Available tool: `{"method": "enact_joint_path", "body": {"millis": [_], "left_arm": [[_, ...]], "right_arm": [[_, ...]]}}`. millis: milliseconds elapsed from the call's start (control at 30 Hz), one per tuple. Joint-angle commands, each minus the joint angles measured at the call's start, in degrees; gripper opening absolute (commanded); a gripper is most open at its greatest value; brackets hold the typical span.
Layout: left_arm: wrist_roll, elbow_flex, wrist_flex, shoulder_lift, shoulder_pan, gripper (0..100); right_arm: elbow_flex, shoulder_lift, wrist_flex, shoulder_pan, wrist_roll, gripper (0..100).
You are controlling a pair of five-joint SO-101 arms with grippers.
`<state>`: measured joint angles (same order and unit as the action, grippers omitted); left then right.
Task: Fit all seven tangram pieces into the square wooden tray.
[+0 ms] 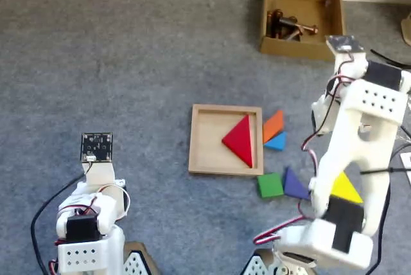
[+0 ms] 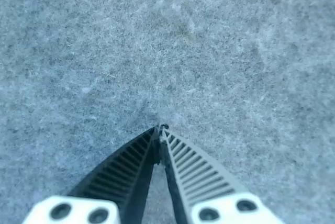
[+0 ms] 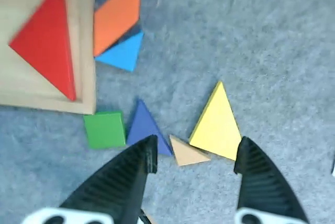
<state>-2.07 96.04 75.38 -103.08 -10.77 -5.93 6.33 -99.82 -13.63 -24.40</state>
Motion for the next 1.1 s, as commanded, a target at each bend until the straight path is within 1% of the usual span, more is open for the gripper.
{"method": "enact_joint_path", "body": {"millis": [0, 67, 200, 433, 600, 733, 900, 1000, 1067], "left_arm": [[-0.1, 1.2, 0.4, 0.4, -0.5, 0], [-0.1, 1.2, 0.4, 0.4, -0.5, 0], [-0.1, 1.2, 0.4, 0.4, -0.5, 0], [-0.1, 1.2, 0.4, 0.4, -0.5, 0], [-0.1, 1.2, 0.4, 0.4, -0.5, 0], [-0.1, 1.2, 0.4, 0.4, -0.5, 0], [-0.1, 1.2, 0.4, 0.4, -0.5, 0], [-0.1, 1.2, 0.4, 0.4, -0.5, 0], [-0.1, 1.2, 0.4, 0.4, -0.5, 0]], "right_arm": [[0.1, 8.1, -0.9, 0.5, 1.4, 22.8], [3.4, 11.1, -0.8, 0.5, 1.2, 22.8], [14.7, 17.9, 1.7, 0.3, -2.5, 23.1], [40.1, 32.4, 20.0, -5.7, -3.5, 23.1], [51.2, 32.3, 27.7, -6.2, -3.5, 23.1], [52.0, 27.0, 33.6, -6.3, -3.4, 23.1], [50.7, 18.8, 35.6, -6.2, -3.6, 23.1], [48.1, 14.3, 35.8, -6.3, -7.6, 23.4], [46.9, 12.1, 35.9, -6.3, -9.1, 25.6]]}}
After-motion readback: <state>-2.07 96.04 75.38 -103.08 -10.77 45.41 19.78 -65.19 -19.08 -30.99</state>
